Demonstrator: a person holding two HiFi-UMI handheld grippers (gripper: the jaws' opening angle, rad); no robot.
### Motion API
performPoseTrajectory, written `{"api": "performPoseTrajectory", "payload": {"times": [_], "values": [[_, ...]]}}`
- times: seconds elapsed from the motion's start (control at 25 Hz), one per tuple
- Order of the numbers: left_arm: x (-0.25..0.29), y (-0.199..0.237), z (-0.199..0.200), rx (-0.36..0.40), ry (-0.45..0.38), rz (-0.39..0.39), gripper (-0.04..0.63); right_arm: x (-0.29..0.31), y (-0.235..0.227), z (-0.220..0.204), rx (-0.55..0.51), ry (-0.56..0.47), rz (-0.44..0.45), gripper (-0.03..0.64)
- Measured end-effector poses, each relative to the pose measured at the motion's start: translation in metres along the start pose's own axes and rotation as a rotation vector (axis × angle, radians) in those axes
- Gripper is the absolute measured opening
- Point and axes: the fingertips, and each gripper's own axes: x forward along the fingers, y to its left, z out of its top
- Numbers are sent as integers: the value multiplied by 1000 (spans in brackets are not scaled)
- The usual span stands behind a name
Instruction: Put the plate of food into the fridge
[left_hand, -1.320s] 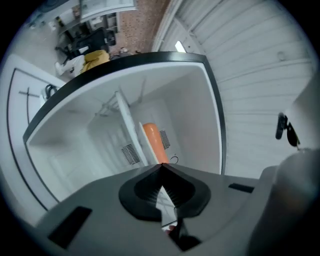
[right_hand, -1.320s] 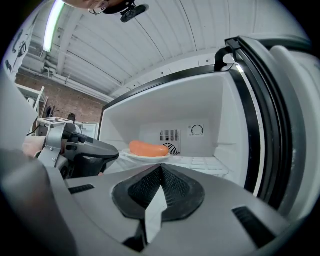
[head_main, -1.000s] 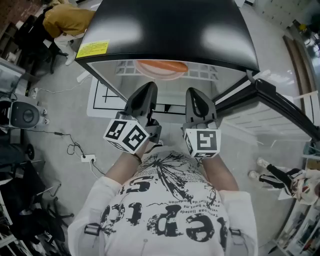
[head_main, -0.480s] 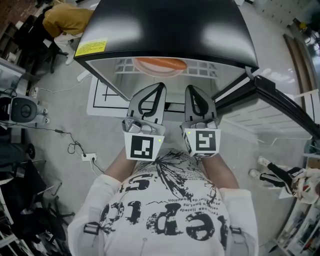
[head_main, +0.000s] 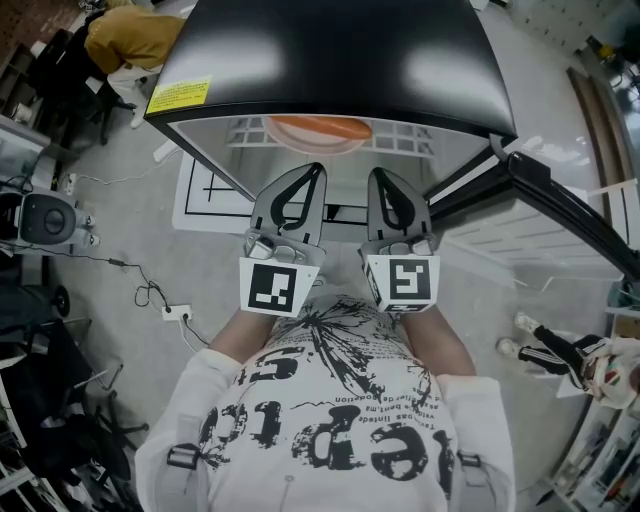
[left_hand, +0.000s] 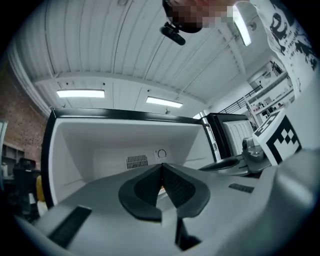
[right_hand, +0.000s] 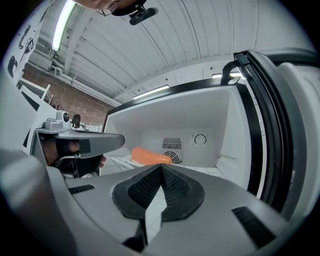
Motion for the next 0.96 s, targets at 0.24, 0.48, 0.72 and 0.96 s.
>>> {"api": "performPoseTrajectory", "payload": {"times": [0.24, 0.48, 0.72, 0.96], "values": [[3, 5, -3, -44, 11, 11, 6, 1, -1, 5, -14, -18, 1, 0], [1, 11, -9, -81, 30, 21, 6, 3, 3, 9, -14, -35, 18, 0], [3, 13, -11, -37, 50, 31, 6, 3, 9, 14, -25, -42, 36, 0], [4, 13, -13, -79, 52, 15, 6, 3, 10, 21, -18, -76, 38, 0]]}}
